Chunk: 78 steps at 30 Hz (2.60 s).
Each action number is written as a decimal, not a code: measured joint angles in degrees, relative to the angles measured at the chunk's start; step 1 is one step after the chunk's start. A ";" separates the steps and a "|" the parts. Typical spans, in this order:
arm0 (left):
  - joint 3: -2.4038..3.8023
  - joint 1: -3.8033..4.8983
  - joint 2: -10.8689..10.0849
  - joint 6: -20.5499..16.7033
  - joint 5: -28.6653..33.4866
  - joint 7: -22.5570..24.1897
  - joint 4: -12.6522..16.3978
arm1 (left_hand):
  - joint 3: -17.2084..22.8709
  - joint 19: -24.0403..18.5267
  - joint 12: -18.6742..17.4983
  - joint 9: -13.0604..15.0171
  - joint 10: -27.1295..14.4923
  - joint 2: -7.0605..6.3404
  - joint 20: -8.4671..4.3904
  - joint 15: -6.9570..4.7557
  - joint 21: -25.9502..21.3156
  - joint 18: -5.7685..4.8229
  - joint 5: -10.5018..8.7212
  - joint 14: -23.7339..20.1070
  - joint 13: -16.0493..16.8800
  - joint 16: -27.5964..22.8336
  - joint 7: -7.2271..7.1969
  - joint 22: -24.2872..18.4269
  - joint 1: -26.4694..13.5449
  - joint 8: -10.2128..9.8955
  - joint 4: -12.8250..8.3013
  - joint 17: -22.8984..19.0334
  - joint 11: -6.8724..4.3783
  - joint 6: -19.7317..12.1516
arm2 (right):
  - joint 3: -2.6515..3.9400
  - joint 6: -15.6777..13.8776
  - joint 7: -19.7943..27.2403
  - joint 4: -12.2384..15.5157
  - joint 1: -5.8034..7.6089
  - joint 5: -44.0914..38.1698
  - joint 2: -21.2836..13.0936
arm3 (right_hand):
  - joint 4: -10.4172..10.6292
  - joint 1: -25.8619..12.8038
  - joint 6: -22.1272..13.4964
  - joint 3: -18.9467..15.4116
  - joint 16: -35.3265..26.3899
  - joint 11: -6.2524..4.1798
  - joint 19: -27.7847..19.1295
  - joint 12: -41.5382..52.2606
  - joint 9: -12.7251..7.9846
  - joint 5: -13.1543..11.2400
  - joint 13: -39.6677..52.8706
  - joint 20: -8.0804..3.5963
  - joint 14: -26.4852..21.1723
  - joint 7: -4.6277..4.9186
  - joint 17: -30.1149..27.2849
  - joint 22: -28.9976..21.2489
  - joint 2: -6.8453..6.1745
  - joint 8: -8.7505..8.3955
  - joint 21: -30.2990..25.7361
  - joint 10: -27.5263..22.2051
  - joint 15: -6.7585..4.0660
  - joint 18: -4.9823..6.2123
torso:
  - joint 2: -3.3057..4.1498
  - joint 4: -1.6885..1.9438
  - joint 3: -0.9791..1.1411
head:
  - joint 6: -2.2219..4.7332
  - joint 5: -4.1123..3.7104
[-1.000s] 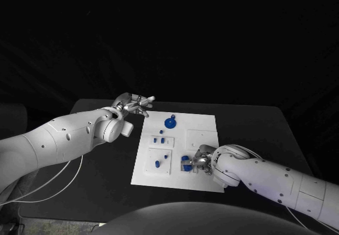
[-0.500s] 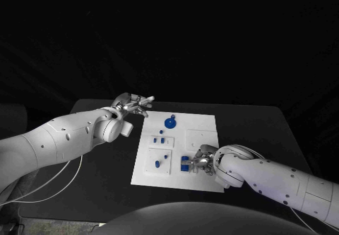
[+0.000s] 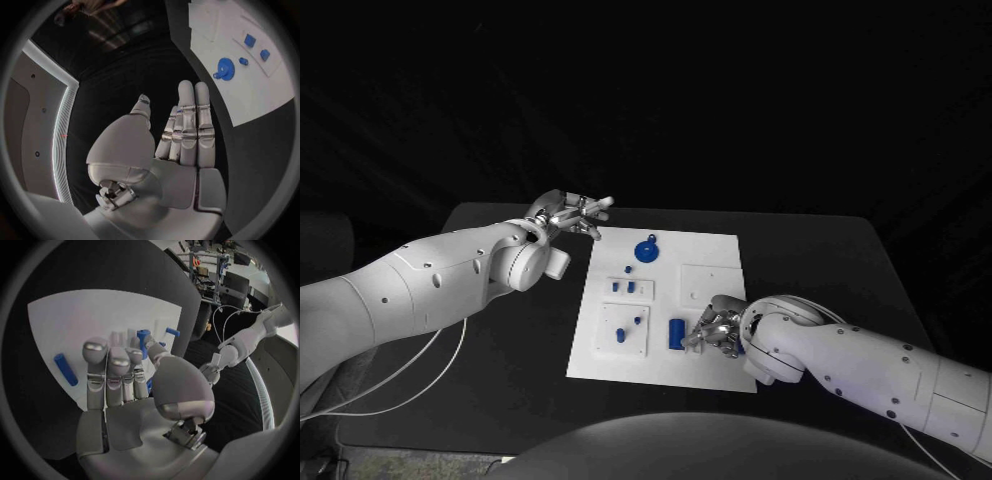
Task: Assemble the parts on the task board
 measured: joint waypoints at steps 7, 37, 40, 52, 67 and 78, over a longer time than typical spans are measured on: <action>0.00 0.00 -0.11 -0.02 -0.02 -0.01 0.02 | -0.09 0.00 0.00 0.00 0.00 0.30 0.00 0.00 0.00 0.00 0.00 0.00 0.00 0.00 0.00 0.00 0.31 0.00 -0.09 0.00 0.00 0.00 | 1.99 0.02 0.21 0.30 -0.02 -0.09 -2.90 | -1.52 -0.92 0.00 0.18 0.00 -0.20 -0.14 0.55 0.81 0.89 0.27 -0.13 0.00 0.00 -0.29 0.00 0.92 0.00 0.23 0.20 0.00 0.00 | 0.02 -0.02 0.01 | 0.00 -0.34; -0.01 0.01 -0.20 -0.04 -0.04 -0.02 0.35 | -0.24 0.00 0.00 0.00 0.00 0.30 0.00 0.00 0.23 0.00 0.00 0.00 0.00 0.00 0.00 0.01 0.30 0.22 -0.23 0.00 0.00 0.00 | 5.81 10.30 -3.74 -1.45 -0.81 -4.52 -8.41 | 6.12 -4.14 -1.56 3.26 0.24 0.32 -0.12 -0.23 -5.81 0.44 -0.58 -0.11 -0.01 1.23 -0.47 0.00 -4.17 -0.20 -0.12 -0.32 0.01 0.00 | 0.12 0.10 0.03 | 0.00 -2.01; -0.01 0.01 -0.19 -0.04 -0.04 -0.02 0.39 | -0.24 0.00 0.00 0.00 0.00 0.30 0.00 0.00 0.23 0.00 0.00 0.00 0.00 0.00 0.00 0.01 0.30 0.22 -0.24 0.00 0.00 0.00 | 5.58 10.40 -4.26 -1.82 -1.03 -5.25 -7.87 | 6.96 -4.25 -1.50 3.41 0.24 0.32 -0.12 -0.23 -5.41 0.44 -0.57 -0.11 -0.01 1.29 -0.38 0.00 -4.51 -0.21 -0.12 -0.32 0.01 0.00 | 0.12 0.12 -0.01 | 0.00 -1.98; -0.01 0.01 -0.21 -0.02 -0.05 -0.01 0.44 | -0.23 0.00 0.00 0.00 0.00 0.30 0.00 0.00 0.23 0.00 0.00 0.00 0.00 0.00 0.00 0.01 0.30 0.22 -0.24 0.00 0.00 0.00 | 4.01 10.49 -5.54 -3.52 -1.41 -9.34 -5.94 | 8.64 -4.33 -1.47 3.67 0.24 0.44 -0.11 -0.43 -4.63 0.22 -0.50 -0.11 -0.01 1.26 -0.28 0.00 -5.64 -0.14 -0.12 -0.19 0.01 0.00 | 0.07 0.09 -0.01 | 0.00 -1.64; 0.00 0.03 -0.29 0.01 -0.05 -0.05 0.50 | -0.24 0.00 0.00 0.00 0.00 0.30 0.00 0.00 0.23 0.00 0.00 0.00 0.00 0.00 0.00 0.01 0.30 0.22 -0.24 0.00 0.00 0.00 | 2.28 9.21 -5.82 -5.24 -1.18 -15.19 -3.57 | 5.58 -1.94 -1.28 8.53 0.23 0.54 -0.11 -0.43 12.10 0.26 -0.24 -0.10 -0.01 1.26 -0.18 0.00 -5.52 -0.09 -0.12 -0.11 0.01 0.00 | 0.05 0.09 -0.01 | 0.00 -1.40; 0.00 0.04 -0.30 0.04 -0.05 -0.15 0.56 | -0.24 0.00 0.00 0.00 0.00 0.30 0.00 0.00 0.23 0.00 0.00 0.00 0.00 0.00 0.00 -0.03 0.30 0.22 -0.24 0.00 0.00 0.00 | 1.83 8.73 -5.44 -5.36 -0.95 -16.24 -2.93 | -1.90 -3.83 -1.92 9.10 0.23 0.63 -0.11 -0.67 14.33 15.06 -0.13 -0.10 -0.01 1.87 -0.19 0.00 -2.94 -0.18 -0.12 -0.64 0.01 0.00 | 0.03 0.08 -0.02 | 0.00 -1.40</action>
